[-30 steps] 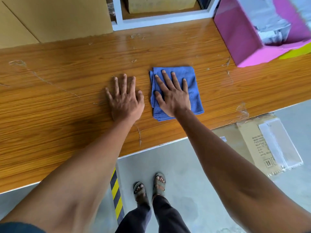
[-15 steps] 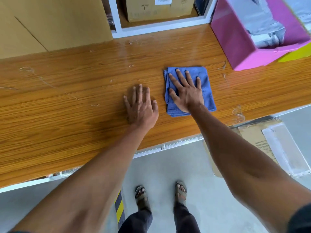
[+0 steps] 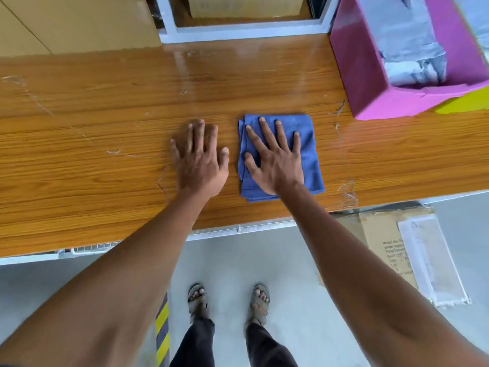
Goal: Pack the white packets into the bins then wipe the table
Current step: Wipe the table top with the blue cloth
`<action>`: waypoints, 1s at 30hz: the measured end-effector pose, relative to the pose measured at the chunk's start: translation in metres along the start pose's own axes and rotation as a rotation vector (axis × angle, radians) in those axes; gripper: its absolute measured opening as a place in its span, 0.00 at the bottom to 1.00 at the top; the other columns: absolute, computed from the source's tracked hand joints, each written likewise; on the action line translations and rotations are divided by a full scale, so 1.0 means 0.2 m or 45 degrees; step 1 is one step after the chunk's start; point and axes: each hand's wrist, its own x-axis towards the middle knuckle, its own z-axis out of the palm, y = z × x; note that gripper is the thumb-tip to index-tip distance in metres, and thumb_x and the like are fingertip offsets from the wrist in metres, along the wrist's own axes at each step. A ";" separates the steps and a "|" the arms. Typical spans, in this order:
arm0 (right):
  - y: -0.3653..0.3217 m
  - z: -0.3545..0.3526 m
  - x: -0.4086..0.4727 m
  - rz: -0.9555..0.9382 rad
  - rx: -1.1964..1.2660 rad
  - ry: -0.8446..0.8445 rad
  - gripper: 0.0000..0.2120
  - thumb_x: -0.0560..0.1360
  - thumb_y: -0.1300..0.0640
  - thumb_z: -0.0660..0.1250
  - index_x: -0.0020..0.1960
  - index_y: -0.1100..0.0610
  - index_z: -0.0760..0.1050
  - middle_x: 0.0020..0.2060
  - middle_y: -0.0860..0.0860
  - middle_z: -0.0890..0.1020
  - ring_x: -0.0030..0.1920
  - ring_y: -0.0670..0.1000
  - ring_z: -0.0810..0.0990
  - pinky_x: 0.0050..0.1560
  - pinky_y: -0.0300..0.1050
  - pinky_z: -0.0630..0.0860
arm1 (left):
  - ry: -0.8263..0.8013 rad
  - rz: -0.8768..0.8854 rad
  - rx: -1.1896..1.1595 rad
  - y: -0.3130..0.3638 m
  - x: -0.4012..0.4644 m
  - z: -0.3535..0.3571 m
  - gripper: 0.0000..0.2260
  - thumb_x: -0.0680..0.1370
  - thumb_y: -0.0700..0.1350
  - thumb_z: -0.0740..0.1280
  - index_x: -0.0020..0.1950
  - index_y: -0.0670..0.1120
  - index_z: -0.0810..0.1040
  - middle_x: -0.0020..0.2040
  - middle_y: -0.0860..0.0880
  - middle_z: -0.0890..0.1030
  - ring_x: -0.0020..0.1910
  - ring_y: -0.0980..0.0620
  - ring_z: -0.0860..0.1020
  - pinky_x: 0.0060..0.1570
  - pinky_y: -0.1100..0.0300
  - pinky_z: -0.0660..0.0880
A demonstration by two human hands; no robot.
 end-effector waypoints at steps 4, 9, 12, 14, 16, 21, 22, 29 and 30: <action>0.06 -0.04 0.27 0.038 -0.018 -0.046 0.34 0.81 0.33 0.41 0.86 0.41 0.45 0.86 0.46 0.46 0.85 0.57 0.44 0.80 0.72 0.43 | 0.019 0.007 -0.006 0.00 0.01 0.02 0.29 0.85 0.62 0.50 0.85 0.53 0.56 0.87 0.48 0.53 0.86 0.44 0.50 0.80 0.30 0.47; 0.02 0.03 -0.06 -0.068 0.017 0.039 0.32 0.84 0.36 0.47 0.86 0.43 0.51 0.86 0.48 0.51 0.85 0.58 0.48 0.80 0.72 0.47 | 0.038 0.004 -0.003 0.01 0.00 0.01 0.29 0.85 0.62 0.51 0.85 0.54 0.57 0.87 0.48 0.55 0.85 0.43 0.52 0.80 0.31 0.49; -0.03 0.04 -0.29 -0.086 0.007 0.016 0.32 0.84 0.36 0.48 0.86 0.43 0.51 0.86 0.48 0.50 0.85 0.57 0.46 0.80 0.71 0.45 | 0.024 0.000 0.012 0.01 0.01 0.00 0.29 0.85 0.62 0.50 0.85 0.54 0.56 0.87 0.48 0.54 0.86 0.44 0.51 0.81 0.32 0.48; -0.03 0.02 -0.28 -0.076 0.019 -0.001 0.32 0.84 0.35 0.48 0.86 0.43 0.51 0.86 0.48 0.50 0.85 0.58 0.46 0.80 0.71 0.44 | 0.024 -0.005 0.007 0.02 0.01 0.00 0.29 0.85 0.62 0.50 0.85 0.54 0.56 0.87 0.48 0.54 0.86 0.44 0.50 0.81 0.32 0.48; -0.02 0.01 -0.14 -0.073 0.021 0.008 0.32 0.84 0.35 0.48 0.85 0.42 0.51 0.86 0.48 0.50 0.85 0.58 0.47 0.80 0.72 0.44 | 0.034 0.000 0.007 0.02 0.01 0.00 0.29 0.85 0.62 0.50 0.85 0.54 0.56 0.87 0.48 0.54 0.86 0.44 0.50 0.81 0.32 0.48; 0.01 -0.02 0.30 0.014 0.034 -0.032 0.34 0.82 0.33 0.43 0.86 0.41 0.49 0.86 0.46 0.49 0.85 0.57 0.46 0.80 0.72 0.43 | 0.036 -0.003 -0.001 0.01 0.02 0.01 0.29 0.85 0.62 0.49 0.85 0.54 0.56 0.87 0.49 0.53 0.86 0.45 0.50 0.81 0.32 0.48; 0.00 -0.01 0.33 0.019 0.027 -0.045 0.34 0.82 0.33 0.42 0.86 0.41 0.48 0.86 0.47 0.48 0.85 0.57 0.45 0.80 0.72 0.43 | 0.027 -0.012 -0.001 0.01 0.02 0.00 0.29 0.85 0.62 0.49 0.85 0.54 0.55 0.87 0.49 0.53 0.86 0.46 0.49 0.81 0.33 0.48; -0.06 0.03 -0.14 -0.061 0.024 0.019 0.32 0.84 0.36 0.47 0.86 0.44 0.51 0.86 0.49 0.51 0.85 0.58 0.48 0.80 0.71 0.47 | 0.018 -0.016 -0.012 0.01 0.01 -0.02 0.29 0.85 0.63 0.49 0.85 0.54 0.57 0.87 0.49 0.54 0.86 0.45 0.50 0.81 0.33 0.48; -0.07 0.03 -0.20 -0.064 0.024 0.019 0.32 0.84 0.36 0.48 0.86 0.44 0.51 0.86 0.49 0.51 0.85 0.58 0.48 0.80 0.71 0.47 | 0.014 -0.016 -0.017 0.01 0.01 -0.02 0.29 0.85 0.63 0.49 0.85 0.54 0.57 0.87 0.49 0.54 0.86 0.45 0.50 0.81 0.33 0.48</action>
